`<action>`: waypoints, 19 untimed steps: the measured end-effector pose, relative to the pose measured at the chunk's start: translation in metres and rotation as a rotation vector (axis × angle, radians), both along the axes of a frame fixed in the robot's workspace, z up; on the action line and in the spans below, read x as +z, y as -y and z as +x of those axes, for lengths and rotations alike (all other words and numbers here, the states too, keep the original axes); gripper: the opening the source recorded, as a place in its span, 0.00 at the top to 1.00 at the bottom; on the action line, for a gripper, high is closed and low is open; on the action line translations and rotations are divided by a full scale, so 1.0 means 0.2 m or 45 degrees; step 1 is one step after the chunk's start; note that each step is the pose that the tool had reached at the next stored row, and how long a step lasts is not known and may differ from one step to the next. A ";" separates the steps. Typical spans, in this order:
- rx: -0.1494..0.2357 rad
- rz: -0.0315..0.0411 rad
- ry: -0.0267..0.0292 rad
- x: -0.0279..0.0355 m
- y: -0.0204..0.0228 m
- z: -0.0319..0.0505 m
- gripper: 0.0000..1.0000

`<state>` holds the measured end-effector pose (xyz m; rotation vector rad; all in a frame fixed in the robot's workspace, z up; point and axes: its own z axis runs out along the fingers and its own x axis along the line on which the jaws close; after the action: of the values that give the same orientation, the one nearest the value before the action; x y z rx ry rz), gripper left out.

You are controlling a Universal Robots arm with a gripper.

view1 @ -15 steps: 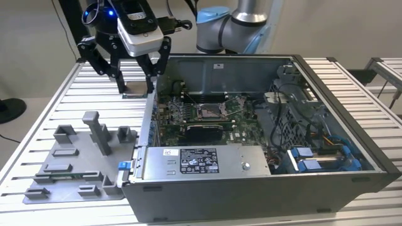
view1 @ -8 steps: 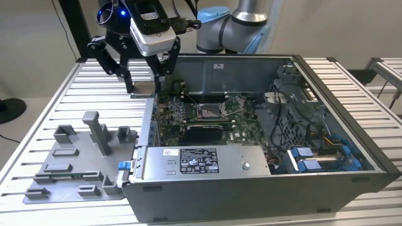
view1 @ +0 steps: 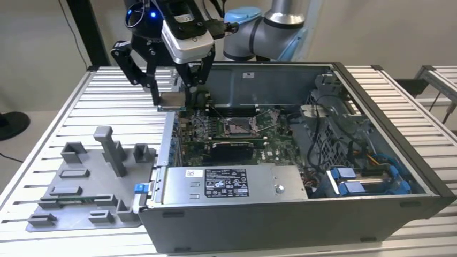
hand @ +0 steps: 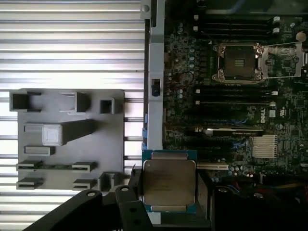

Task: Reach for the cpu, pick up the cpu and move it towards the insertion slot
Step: 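Pick up the cpu and move it towards the insertion slot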

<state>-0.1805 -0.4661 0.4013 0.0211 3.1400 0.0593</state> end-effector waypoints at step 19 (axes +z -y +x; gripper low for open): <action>0.000 -0.0001 -0.0002 0.000 0.000 0.167 1.00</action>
<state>-0.1471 -0.4661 0.4014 0.0210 3.1401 0.0591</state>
